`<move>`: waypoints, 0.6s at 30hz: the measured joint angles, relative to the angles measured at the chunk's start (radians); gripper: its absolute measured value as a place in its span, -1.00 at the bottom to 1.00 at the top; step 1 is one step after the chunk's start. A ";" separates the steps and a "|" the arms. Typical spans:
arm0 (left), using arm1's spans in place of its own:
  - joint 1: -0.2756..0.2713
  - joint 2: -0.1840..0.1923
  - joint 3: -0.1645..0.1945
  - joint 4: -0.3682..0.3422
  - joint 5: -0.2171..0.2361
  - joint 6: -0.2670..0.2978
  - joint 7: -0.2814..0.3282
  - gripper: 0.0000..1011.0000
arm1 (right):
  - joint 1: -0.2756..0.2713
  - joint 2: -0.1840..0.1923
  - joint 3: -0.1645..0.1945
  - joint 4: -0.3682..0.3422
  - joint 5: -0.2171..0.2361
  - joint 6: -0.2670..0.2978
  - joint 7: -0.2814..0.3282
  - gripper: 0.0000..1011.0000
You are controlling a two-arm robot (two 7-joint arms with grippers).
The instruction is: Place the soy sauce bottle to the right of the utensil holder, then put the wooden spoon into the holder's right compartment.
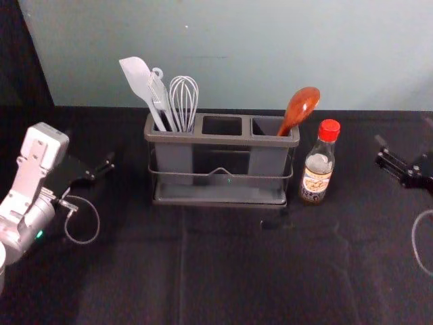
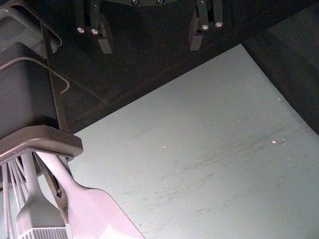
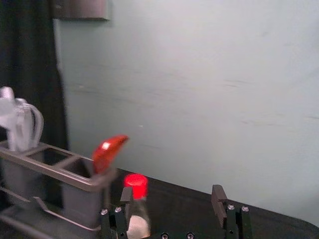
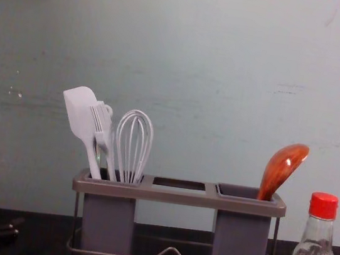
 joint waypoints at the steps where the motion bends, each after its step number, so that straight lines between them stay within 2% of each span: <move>1: 0.000 0.000 0.000 0.000 0.000 0.000 0.000 0.99 | -0.016 -0.013 0.009 0.005 -0.014 -0.016 -0.018 0.98; 4: 0.000 0.000 0.000 0.000 0.000 0.000 0.000 0.99 | -0.041 -0.043 0.024 0.019 -0.038 -0.038 -0.056 0.98; 5: 0.000 0.000 0.000 0.000 0.000 0.000 0.000 0.99 | -0.041 -0.043 0.024 0.019 -0.038 -0.038 -0.056 0.98; 7: 0.000 0.000 0.000 0.000 0.000 0.000 0.000 0.99 | -0.052 -0.072 0.027 0.043 -0.054 -0.050 -0.079 0.98; 12: 0.000 0.000 0.000 0.000 0.000 0.000 0.000 0.99 | -0.047 -0.097 0.012 0.088 -0.066 -0.061 -0.076 0.98; 18: 0.000 0.000 0.000 0.000 0.000 0.000 0.000 0.99 | -0.032 -0.125 -0.018 0.139 -0.076 -0.073 -0.041 0.98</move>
